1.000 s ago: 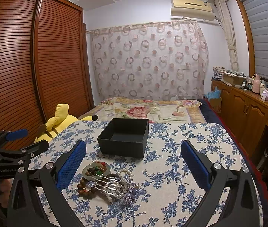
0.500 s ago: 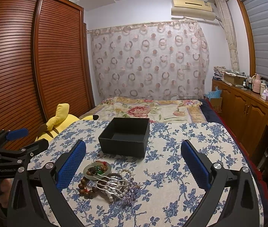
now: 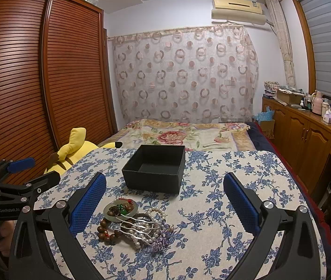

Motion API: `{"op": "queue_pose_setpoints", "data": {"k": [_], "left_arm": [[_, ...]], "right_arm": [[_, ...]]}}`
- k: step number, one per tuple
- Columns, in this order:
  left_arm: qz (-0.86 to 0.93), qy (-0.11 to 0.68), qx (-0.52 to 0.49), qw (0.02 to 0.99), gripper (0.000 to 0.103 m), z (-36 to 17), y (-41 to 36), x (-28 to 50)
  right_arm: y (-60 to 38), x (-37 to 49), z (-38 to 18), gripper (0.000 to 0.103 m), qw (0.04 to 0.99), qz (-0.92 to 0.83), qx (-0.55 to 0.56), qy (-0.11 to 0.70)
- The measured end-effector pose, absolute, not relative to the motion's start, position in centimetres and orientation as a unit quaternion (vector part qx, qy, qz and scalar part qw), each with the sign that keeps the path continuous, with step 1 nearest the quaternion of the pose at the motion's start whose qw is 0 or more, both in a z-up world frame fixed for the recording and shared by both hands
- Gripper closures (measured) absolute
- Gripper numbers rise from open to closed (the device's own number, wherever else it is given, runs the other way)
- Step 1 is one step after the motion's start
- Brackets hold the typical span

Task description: Organize jewelry

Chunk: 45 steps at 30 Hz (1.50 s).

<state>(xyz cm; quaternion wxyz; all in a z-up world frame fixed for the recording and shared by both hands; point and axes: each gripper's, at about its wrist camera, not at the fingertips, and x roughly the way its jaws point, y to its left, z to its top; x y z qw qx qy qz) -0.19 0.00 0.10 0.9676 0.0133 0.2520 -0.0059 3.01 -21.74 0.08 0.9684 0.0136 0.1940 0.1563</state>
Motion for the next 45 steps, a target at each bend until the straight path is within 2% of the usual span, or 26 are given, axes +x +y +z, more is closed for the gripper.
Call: {"op": "queue_pose_setpoints", "data": {"k": [32,42,45], "left_arm": [[-0.007,0.25,0.013,0.968,0.007,0.4,0.0,-0.3],[-0.017,0.273,0.015,0.962,0.007,-0.3,-0.5,1.3],[-0.025,0.289,0.012,0.957,0.007,-1.7,-0.2,1.7]], "right_arm": [[-21.9,2.9,0.2,0.002,0.968,0.157,0.014,0.193],[-21.6,3.5,-0.7,0.002,0.963,0.166,0.005,0.211],[-22.0,4.2,-1.6,0.008,0.958,0.173,0.002,0.227]]}}
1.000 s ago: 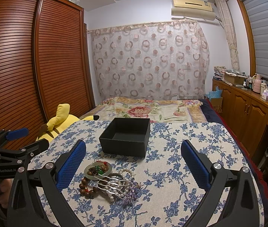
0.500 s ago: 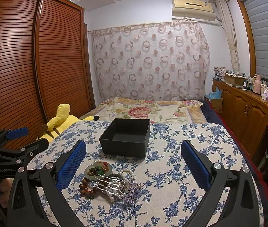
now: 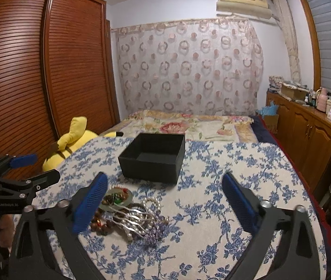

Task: Organize jewelry
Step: 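Lower the right tool onto the silver hair comb with purple crystals and close, then lift the hair comb with the right tool while the left tool grasps the jade bangle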

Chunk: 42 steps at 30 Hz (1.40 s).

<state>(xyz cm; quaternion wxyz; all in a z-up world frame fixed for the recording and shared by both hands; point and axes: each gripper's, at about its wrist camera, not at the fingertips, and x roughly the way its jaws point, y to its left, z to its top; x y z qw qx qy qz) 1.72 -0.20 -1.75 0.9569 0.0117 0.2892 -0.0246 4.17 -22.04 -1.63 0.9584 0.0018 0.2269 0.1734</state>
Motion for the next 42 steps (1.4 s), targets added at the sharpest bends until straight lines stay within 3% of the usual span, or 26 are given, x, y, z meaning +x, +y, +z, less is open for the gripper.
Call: {"op": "queue_pose_setpoints", "data": {"k": [8,11,13,20,36,37,39,42], "left_arm": [[-0.04,0.315,0.008,0.948,0.007,-3.7,0.0,2.4],[-0.044,0.322,0.008,0.946,0.007,-4.4,0.1,2.6],[-0.045,0.328,0.009,0.943,0.007,-4.8,0.1,2.7],[-0.059,0.348,0.004,0.936,0.007,-6.4,0.3,3.3],[-0.067,0.368,0.0,0.927,0.007,-7.7,0.4,3.8],[-0.068,0.369,-0.001,0.927,0.007,-7.8,0.4,3.9],[-0.067,0.371,0.0,0.926,0.007,-7.8,0.3,3.9],[-0.067,0.372,0.001,0.926,0.007,-7.8,0.4,4.0]], "right_arm": [[-21.9,5.7,-4.4,0.023,0.941,0.194,-0.012,0.277],[-21.6,6.3,-5.6,0.033,0.931,0.206,-0.013,0.302],[-21.4,6.8,-6.6,0.046,0.922,0.213,-0.014,0.322],[-20.9,8.2,-8.7,0.063,0.904,0.222,-0.011,0.365],[-21.2,11.1,-11.0,0.066,0.862,0.25,0.05,0.438],[-21.3,11.2,-11.0,0.067,0.859,0.253,0.055,0.441],[-21.3,11.3,-11.1,0.079,0.854,0.264,0.061,0.443],[-21.0,11.0,-10.9,0.079,0.858,0.263,0.045,0.438]]}}
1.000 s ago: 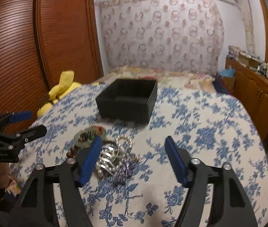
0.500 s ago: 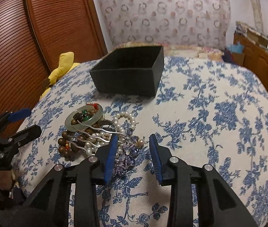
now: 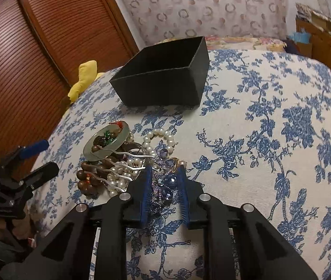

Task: Organize jewelry
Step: 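Lift the hair comb with the right tool while the left tool grasps the jade bangle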

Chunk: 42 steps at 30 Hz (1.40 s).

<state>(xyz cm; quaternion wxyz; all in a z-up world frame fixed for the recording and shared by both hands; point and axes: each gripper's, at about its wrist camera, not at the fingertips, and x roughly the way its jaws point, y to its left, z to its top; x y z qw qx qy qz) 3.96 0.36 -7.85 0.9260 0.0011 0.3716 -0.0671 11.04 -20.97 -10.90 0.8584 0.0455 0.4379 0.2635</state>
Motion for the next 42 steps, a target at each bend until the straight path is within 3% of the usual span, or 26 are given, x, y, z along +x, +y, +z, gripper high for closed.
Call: {"op": "queue_pose_setpoints", "data": {"k": [12,24,42], "left_arm": [[-0.086,0.392,-0.007,0.916,0.007,-8.7,0.0,5.3],[-0.144,0.42,-0.041,0.895,0.007,-9.4,-1.2,9.1],[-0.17,0.448,-0.011,0.877,0.034,-10.4,-4.0,12.8]], "right_arm": [[-22.7,10.7,-9.2,0.08,0.894,0.206,-0.024,0.397],[-25.6,11.0,-9.2,0.08,0.902,0.176,-0.021,0.393],[-25.8,10.7,-8.4,0.08,0.909,0.175,-0.022,0.377]]}}
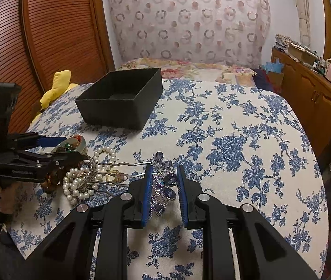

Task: Organize jewelry
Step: 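Lift the hair comb with the right tool while the left tool grasps the jade bangle, then carry the comb into the black box and open the right tool while the left holds the bangle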

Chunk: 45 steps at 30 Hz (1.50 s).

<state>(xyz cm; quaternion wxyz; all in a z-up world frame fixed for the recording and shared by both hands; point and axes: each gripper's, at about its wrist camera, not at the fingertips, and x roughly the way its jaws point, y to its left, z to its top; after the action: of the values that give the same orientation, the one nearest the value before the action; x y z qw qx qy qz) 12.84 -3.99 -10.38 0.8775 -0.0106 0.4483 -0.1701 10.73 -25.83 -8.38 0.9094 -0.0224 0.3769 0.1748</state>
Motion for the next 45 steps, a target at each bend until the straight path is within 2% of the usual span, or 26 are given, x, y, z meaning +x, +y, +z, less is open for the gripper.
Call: {"op": "queue_pose_setpoints", "data": {"k": [16,28,45], "left_arm": [[-0.161,0.405,-0.019,0.9,0.034,-7.2,-2.0,12.0],[-0.141,0.37,-0.022,0.918,0.034,-4.1,-0.2,13.5],[-0.132,0.356,-0.02,0.925,0.034,-2.7,-0.6,17.3]], "right_arm": [[-24.7,12.1,-5.6,0.08,0.92,0.18,-0.027,0.346],[-21.5,18.1,-2.1,0.08,0.934,0.172,-0.043,0.31],[-17.9,24.7,-4.4,0.078,0.916,0.189,-0.022,0.352]]}}
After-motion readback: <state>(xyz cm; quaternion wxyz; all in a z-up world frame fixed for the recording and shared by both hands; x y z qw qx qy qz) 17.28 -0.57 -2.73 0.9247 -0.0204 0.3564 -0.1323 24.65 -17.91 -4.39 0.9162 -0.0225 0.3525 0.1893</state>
